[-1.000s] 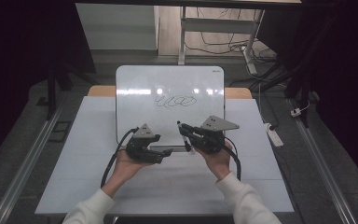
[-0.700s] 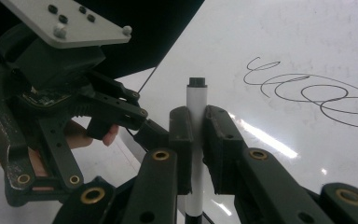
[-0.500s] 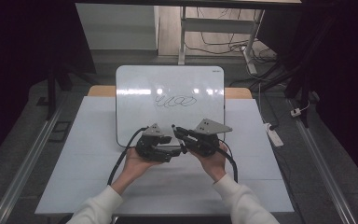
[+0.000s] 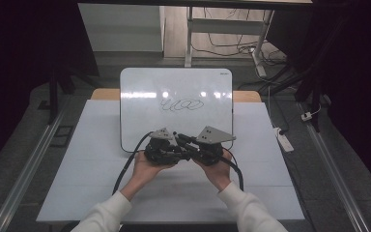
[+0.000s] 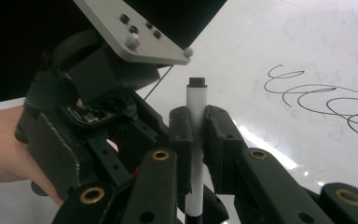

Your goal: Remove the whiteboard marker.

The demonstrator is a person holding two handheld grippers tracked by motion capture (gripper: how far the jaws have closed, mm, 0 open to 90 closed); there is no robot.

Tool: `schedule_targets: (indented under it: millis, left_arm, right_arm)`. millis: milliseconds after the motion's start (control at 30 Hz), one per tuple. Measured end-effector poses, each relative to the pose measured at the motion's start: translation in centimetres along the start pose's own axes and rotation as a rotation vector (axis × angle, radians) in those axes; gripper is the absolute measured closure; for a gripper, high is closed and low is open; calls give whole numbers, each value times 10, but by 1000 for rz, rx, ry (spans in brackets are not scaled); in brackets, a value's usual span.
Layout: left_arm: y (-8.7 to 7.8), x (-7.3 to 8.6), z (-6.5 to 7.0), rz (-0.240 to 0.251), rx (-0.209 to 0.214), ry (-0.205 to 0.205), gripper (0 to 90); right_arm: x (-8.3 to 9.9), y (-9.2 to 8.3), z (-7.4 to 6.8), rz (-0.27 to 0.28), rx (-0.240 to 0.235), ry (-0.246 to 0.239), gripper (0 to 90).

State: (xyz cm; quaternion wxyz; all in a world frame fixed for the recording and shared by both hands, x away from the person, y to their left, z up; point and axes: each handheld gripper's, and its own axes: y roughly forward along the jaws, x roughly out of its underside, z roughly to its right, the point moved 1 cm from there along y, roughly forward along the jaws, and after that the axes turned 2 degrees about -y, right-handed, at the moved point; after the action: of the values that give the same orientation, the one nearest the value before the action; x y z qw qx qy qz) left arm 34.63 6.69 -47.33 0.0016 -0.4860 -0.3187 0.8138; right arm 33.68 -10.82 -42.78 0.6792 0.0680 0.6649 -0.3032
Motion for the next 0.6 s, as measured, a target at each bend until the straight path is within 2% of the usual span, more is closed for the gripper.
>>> schedule_targets:
  millis: [133,600]
  left_arm:
    - [1,1,0,-6,14,4,740]
    - [2,2,-3,-27,14,-5,770]
  right_arm:
    - [-1,0,-2,2,-3,-7,805]
    - [0,2,-6,-13,-4,-47,805]
